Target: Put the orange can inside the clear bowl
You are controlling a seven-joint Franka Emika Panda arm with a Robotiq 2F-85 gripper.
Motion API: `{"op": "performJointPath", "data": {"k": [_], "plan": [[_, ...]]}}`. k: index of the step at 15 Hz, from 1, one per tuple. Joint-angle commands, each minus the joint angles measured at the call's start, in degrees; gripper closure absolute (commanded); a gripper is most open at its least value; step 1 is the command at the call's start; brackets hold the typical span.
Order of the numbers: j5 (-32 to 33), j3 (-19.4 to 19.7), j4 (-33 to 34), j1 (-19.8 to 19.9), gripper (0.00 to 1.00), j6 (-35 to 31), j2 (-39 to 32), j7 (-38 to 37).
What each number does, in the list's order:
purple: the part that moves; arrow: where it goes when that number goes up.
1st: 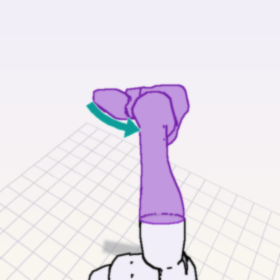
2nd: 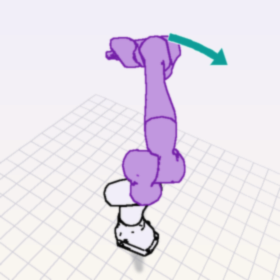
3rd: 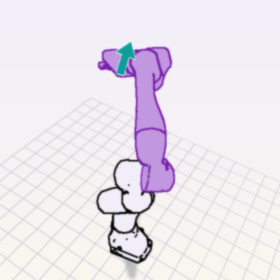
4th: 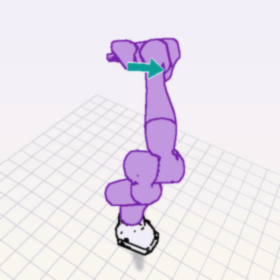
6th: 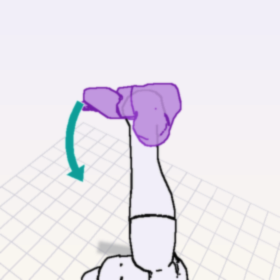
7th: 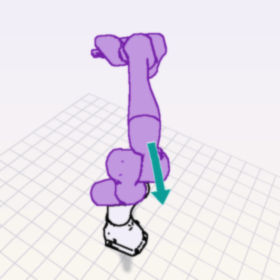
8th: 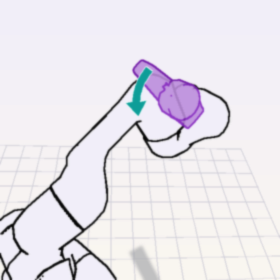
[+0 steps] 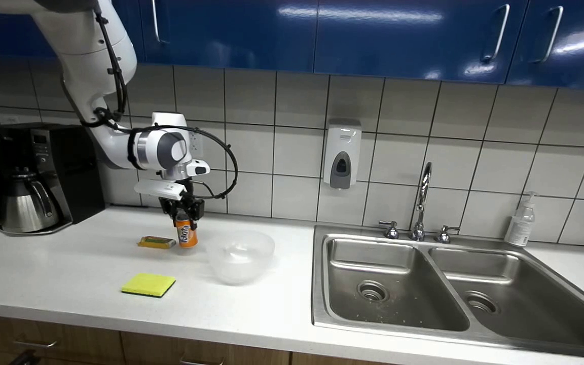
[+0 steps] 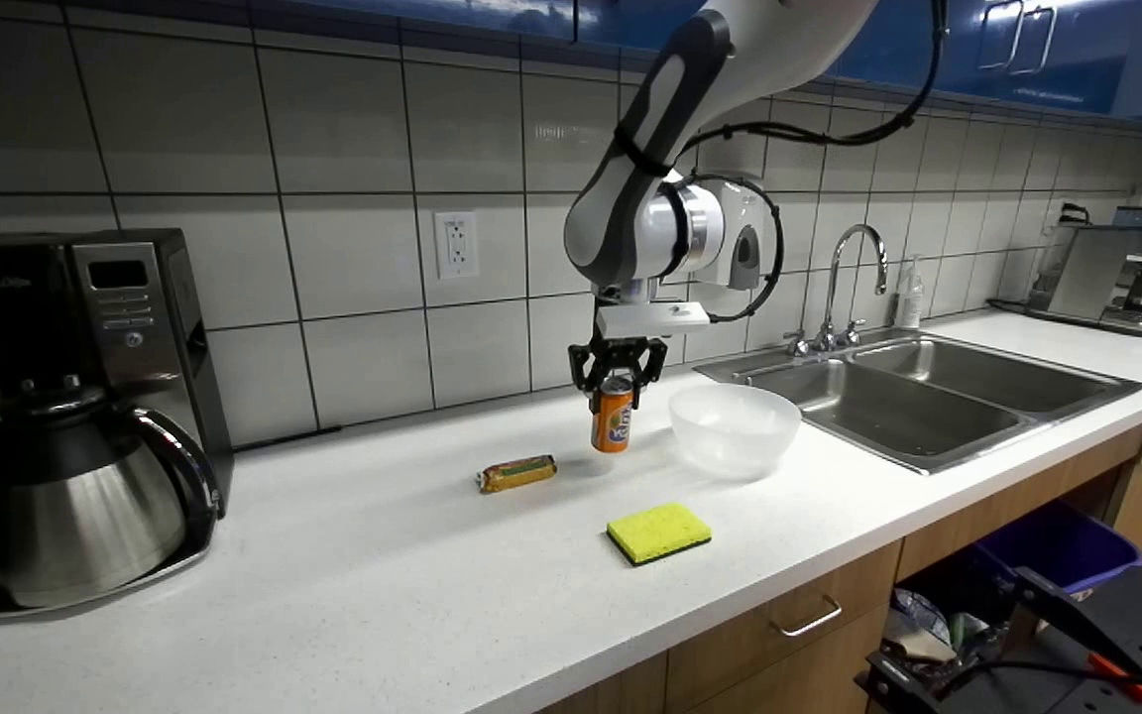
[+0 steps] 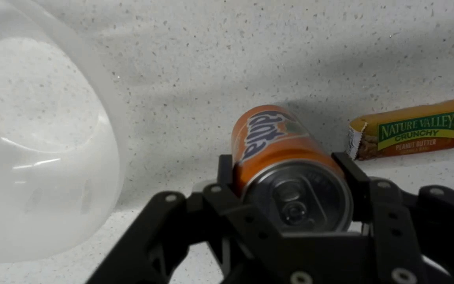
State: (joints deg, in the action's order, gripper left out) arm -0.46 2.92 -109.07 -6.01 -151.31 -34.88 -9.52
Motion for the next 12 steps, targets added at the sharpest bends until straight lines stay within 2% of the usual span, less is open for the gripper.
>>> {"op": "performJointPath", "data": {"k": [1, 8, 12], "plan": [[-1.19, -0.63, -10.39, 0.33, 0.62, -3.98, 8.57, -1.44], [0.44, 2.45, -25.07, -0.42, 0.62, -11.64, 21.70, -5.52], [1.85, 4.86, -28.61, 0.64, 0.62, -12.35, 26.45, -7.70]]}}
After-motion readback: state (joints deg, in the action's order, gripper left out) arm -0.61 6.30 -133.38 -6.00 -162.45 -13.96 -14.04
